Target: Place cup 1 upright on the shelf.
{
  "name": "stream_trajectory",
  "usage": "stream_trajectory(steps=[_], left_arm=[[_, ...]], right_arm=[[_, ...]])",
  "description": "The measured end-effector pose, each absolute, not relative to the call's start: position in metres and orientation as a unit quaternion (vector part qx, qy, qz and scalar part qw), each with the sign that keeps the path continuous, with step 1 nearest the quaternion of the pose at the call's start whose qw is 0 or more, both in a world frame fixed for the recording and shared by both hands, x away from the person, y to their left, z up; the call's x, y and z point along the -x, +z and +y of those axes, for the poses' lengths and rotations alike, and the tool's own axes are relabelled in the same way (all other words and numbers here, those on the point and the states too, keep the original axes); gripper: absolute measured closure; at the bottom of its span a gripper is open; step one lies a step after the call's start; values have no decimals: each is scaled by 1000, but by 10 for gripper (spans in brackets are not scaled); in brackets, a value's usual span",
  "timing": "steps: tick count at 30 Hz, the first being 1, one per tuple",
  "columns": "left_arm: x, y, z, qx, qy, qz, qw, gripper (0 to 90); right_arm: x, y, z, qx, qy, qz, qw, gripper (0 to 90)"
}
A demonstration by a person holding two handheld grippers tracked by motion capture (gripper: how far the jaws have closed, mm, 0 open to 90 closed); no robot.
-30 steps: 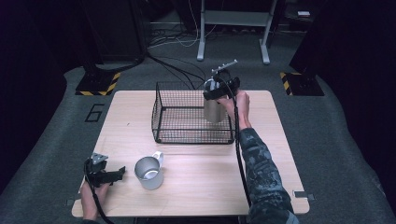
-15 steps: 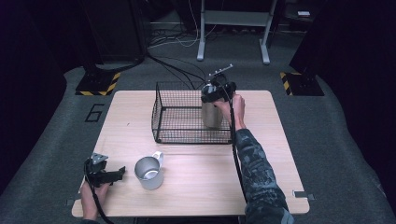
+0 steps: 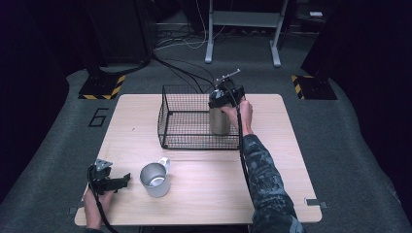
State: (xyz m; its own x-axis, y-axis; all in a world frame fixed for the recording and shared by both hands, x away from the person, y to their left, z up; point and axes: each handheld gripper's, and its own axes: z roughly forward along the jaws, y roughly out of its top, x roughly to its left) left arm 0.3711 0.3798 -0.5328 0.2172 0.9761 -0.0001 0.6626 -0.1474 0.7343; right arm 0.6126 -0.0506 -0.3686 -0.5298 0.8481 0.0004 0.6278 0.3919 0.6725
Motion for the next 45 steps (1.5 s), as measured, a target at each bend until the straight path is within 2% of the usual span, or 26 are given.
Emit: stream_trajectory(steps=[25,30,45], left_arm=[[-371,-532,380,-718,249,572,309,19],[-371,-532,380,-718,249,572,310,19],[-371,-532,380,-718,249,572,309,20]], right_arm=[[-613,-376,-54,-464,303,818,158,29],[-613,-374,-52,-463,291,823,153,0],[-589,-340,-70,-438,325,821,166,0]])
